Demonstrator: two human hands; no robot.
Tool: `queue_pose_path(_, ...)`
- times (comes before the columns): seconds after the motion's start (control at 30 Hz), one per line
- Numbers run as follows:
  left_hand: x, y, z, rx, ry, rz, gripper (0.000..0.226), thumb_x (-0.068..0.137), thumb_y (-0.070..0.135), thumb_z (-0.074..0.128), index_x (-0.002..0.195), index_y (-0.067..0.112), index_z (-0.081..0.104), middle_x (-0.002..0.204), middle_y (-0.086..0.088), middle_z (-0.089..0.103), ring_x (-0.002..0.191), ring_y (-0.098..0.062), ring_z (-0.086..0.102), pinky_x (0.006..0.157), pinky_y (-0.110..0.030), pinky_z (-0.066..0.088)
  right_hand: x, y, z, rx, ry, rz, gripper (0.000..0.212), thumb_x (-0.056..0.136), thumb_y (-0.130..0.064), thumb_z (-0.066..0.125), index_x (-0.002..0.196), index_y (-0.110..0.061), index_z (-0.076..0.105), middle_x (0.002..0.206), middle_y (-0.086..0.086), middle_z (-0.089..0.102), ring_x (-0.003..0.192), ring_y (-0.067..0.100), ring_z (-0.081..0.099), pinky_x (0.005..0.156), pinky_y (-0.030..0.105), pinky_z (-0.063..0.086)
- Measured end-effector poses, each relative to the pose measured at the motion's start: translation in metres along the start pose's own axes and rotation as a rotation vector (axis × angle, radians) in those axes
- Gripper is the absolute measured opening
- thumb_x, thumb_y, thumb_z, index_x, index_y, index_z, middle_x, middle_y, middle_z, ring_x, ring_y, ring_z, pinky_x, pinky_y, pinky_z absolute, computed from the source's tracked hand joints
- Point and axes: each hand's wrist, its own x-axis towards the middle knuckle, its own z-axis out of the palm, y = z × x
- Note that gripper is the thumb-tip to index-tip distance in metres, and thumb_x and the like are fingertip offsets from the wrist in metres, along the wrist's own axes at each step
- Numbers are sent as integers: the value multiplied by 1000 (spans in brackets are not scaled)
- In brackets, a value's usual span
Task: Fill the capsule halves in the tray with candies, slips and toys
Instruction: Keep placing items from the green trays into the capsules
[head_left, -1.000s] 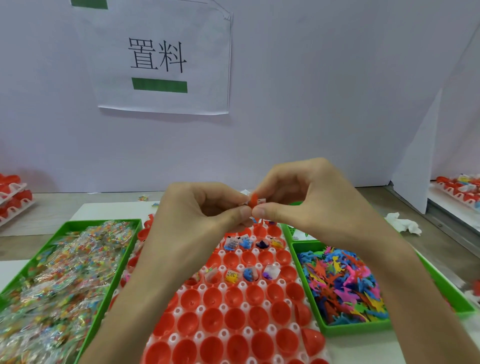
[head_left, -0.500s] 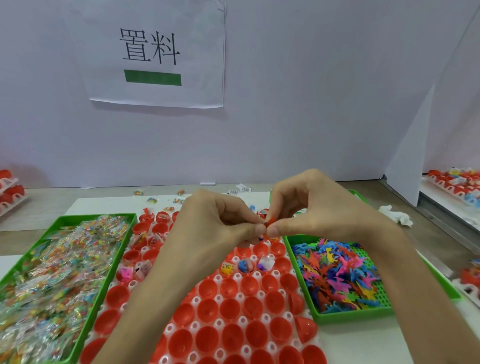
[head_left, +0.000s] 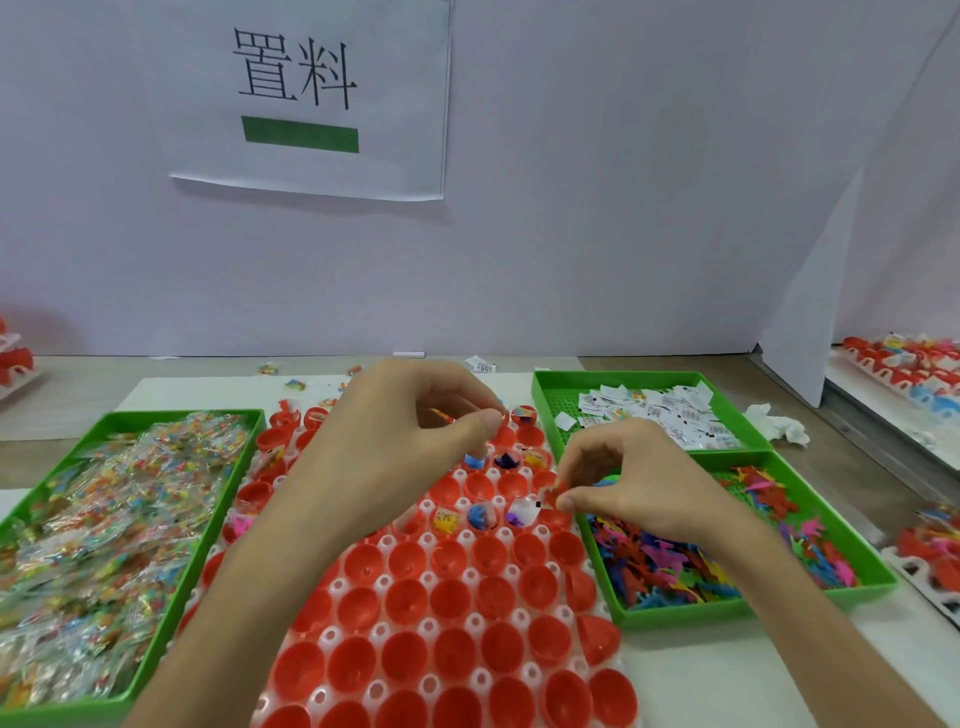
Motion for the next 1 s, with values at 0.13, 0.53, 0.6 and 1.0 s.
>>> queue_pose_path(0.13,-1,0,0,-9,6,8,9,90,25,71,84,30,75,77,12,76,73,-5,73,80,-36,61,-1,3,4,-46,14,9,18,75,-11,87,79,-24,76,79,-10,76,74,4,71,74,16,55)
queue_pose_path(0.53,2,-3,-3,-45,21,10,11,90,23,69,82,28,75,77,7,77,73,-10,75,81,-43,61,1,-3,12,-186,-33,72,12,81,-18,83,79,-28,76,75,-13,73,74,2,69,75,21,56)
queue_pose_path(0.6,2,-3,-4,-47,21,8,11,91,22,69,83,27,75,77,7,77,73,-9,75,81,-43,62,2,-5,12,-220,-40,74,13,81,-19,82,77,-29,75,76,-10,73,73,3,67,73,22,56)
queue_pose_path(1.0,1,-2,-3,-21,29,22,13,93,23,67,84,28,75,76,10,76,73,-5,74,79,-37,62,17,-17,15,-328,-146,272,20,80,-11,77,66,-22,71,58,-12,63,53,-5,57,49,8,40)
